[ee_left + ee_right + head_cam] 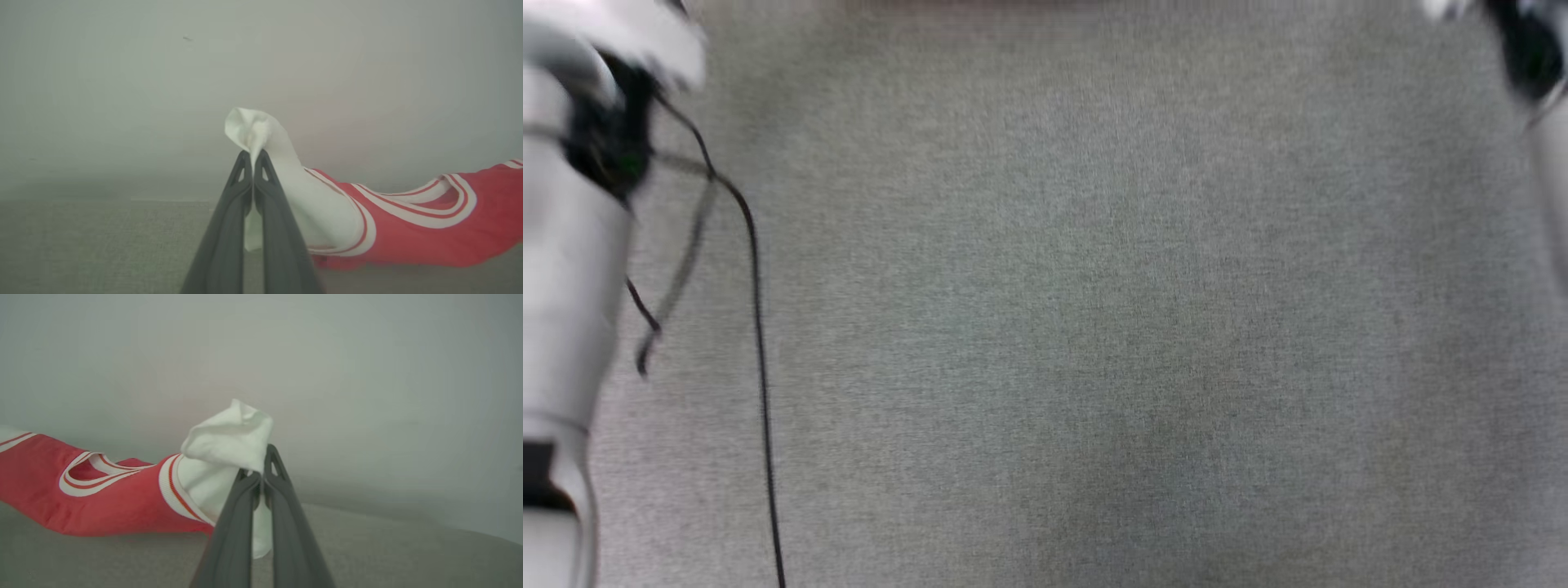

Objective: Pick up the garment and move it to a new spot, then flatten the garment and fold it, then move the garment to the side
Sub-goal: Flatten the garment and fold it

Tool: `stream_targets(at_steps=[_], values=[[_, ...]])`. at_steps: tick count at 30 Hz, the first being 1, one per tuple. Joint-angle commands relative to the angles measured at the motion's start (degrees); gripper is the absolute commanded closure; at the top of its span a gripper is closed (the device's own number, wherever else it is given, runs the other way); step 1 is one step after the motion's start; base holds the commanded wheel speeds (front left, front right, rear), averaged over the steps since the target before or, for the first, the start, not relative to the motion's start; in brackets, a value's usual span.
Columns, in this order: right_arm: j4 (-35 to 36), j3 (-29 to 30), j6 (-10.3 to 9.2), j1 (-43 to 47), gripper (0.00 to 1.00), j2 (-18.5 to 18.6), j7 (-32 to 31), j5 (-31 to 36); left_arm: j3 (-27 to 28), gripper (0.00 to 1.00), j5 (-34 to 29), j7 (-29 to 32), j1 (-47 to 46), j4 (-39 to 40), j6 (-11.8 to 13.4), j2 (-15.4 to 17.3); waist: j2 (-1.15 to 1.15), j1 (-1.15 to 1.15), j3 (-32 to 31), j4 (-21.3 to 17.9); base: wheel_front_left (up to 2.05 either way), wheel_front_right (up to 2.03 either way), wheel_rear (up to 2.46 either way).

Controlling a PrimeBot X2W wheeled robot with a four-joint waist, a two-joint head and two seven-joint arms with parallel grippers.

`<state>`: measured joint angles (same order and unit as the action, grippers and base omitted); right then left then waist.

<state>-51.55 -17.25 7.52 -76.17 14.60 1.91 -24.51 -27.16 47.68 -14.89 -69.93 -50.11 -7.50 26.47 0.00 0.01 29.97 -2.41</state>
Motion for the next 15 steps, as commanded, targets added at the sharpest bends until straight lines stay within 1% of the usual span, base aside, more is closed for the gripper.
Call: stream_targets(at_steps=[1, 4, 8, 13, 15], values=[[0.86, -0.67, -0.06, 4.49, 1.00, 0.97, 0.72, -1.48, -0.11, 1.00, 0.82, -0.36, 4.07, 1.54, 0.04, -0.01, 0.00, -0.01, -2.87, 0.95, 0.00, 0.00, 0.00], [2.89, -1.43, -0.05, 12.22, 1.00, 2.34, 1.28, -4.13, 1.27, 1.00, 1.14, -0.40, 11.67, 5.43, 0.04, 0.19, 0.00, -0.01, -5.68, 1.49, 0.00, 0.00, 0.00], [6.01, -1.26, -0.05, 22.70, 1.00, 3.74, 1.43, -6.76, 4.62, 1.00, -1.04, -0.41, 22.44, 10.60, 0.03, -0.55, 0.00, -0.01, -9.57, 1.99, 0.00, 0.00, 0.00], [10.58, 0.32, -0.05, 33.97, 1.00, 4.57, 0.90, -7.54, 9.12, 1.00, -4.67, -0.41, 35.19, 16.96, 0.72, -1.57, 0.00, -0.01, -14.47, 1.79, 0.00, 0.00, 0.00], [12.90, 1.65, -0.06, 38.32, 1.00, 4.73, 0.37, -7.53, 10.48, 1.00, -4.89, -0.35, 40.19, 18.62, 0.79, -2.11, 0.00, -0.01, -16.42, 1.64, 0.00, 0.00, 0.00]])
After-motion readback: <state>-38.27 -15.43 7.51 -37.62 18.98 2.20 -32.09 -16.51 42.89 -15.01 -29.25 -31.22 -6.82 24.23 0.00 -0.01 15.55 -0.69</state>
